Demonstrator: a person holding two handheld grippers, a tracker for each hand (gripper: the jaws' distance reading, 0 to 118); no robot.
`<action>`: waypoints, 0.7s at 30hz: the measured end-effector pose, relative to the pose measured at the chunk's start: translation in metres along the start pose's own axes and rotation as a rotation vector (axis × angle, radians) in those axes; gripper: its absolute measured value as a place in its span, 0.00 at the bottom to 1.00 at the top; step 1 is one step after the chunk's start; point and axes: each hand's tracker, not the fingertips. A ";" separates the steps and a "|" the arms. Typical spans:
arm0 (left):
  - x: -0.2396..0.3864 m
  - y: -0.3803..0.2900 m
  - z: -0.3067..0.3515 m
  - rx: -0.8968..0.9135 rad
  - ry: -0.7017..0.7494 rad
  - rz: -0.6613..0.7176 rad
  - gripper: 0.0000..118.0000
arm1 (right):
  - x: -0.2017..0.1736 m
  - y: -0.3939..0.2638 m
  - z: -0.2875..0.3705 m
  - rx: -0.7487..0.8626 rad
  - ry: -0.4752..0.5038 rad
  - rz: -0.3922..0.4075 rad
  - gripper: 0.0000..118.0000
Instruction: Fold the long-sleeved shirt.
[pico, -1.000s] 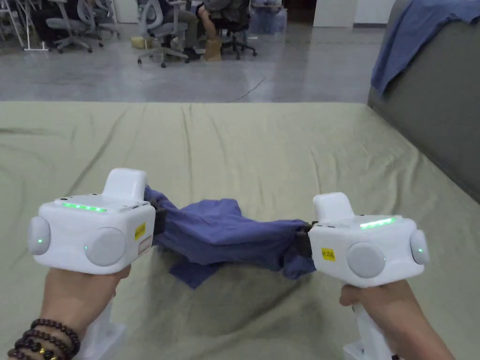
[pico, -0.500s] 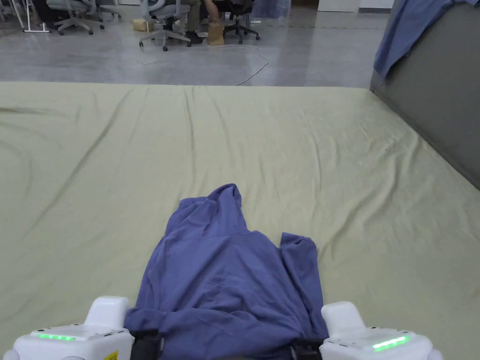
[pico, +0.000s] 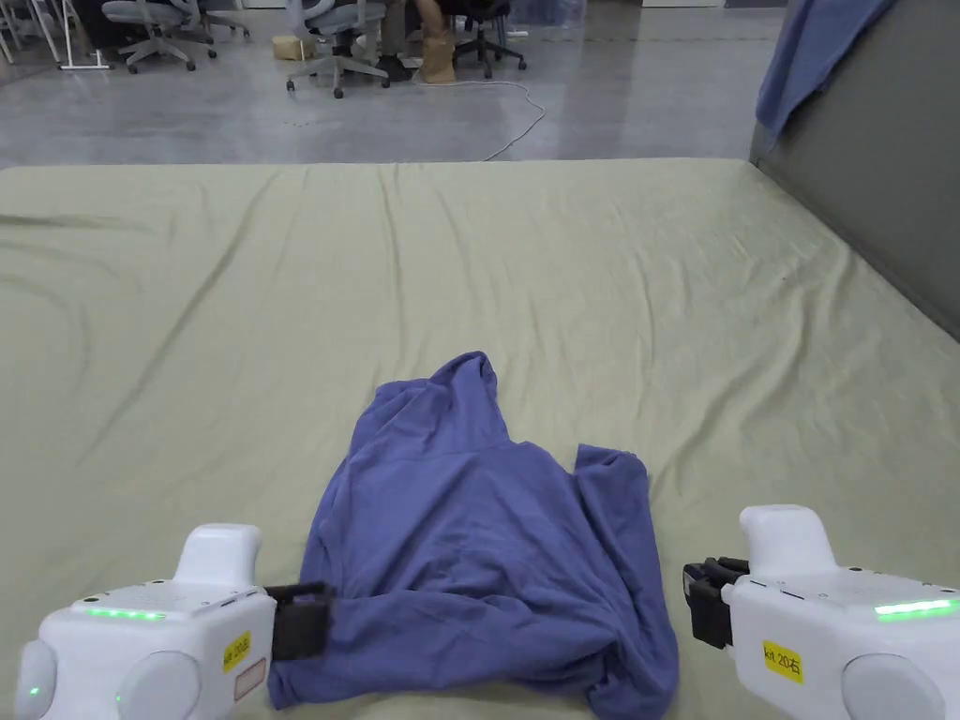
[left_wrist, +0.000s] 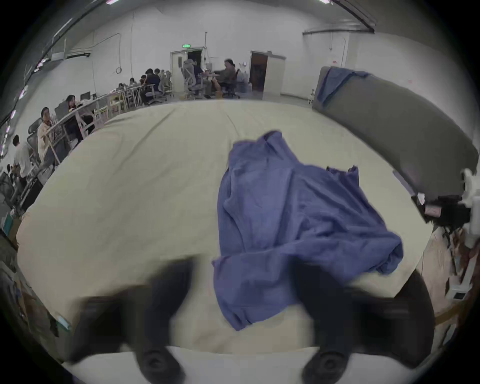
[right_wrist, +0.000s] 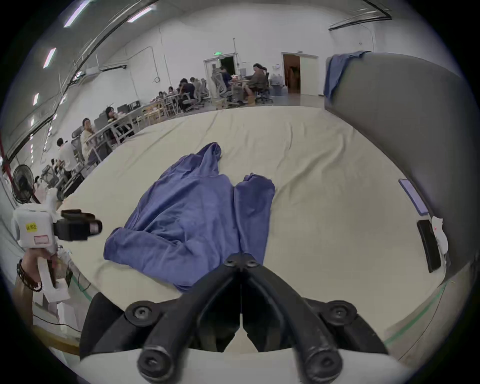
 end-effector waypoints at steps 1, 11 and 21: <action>0.002 -0.004 -0.010 -0.072 0.021 -0.016 1.00 | 0.000 0.004 -0.001 -0.006 0.003 -0.001 0.00; 0.006 -0.019 -0.050 -0.155 -0.041 0.019 0.09 | 0.005 0.069 -0.056 -0.013 -0.017 0.061 0.00; -0.002 -0.012 -0.039 -0.143 -0.070 0.067 0.08 | 0.021 0.200 -0.200 -0.193 -0.049 0.138 0.65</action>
